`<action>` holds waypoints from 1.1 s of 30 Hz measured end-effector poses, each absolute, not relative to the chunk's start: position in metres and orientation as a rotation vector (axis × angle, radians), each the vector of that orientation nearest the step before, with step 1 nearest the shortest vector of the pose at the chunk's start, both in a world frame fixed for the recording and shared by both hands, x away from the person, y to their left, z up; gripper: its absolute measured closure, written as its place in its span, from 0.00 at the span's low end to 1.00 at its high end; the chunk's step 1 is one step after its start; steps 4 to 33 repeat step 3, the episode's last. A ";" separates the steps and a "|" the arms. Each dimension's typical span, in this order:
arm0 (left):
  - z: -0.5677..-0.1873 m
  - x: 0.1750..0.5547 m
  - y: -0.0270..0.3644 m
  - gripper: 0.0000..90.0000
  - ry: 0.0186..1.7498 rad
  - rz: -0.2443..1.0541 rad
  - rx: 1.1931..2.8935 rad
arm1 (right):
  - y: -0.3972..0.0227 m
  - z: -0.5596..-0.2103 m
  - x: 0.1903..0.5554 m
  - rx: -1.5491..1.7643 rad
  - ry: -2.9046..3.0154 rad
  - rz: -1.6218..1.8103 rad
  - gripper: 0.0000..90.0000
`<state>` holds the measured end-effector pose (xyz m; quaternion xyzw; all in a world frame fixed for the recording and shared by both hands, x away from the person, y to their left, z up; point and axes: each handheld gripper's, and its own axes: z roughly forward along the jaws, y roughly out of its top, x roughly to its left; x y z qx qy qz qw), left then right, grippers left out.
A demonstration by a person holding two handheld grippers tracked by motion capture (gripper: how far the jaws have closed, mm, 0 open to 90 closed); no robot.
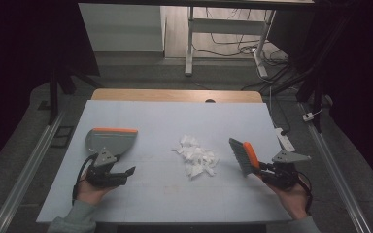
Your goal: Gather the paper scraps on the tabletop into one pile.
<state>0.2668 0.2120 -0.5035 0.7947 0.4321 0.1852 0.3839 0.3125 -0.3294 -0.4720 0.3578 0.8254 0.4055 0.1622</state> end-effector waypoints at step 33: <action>-0.504 0.267 0.212 0.31 1.101 0.472 2.026 | -0.329 -0.472 0.312 1.014 2.354 1.160 0.79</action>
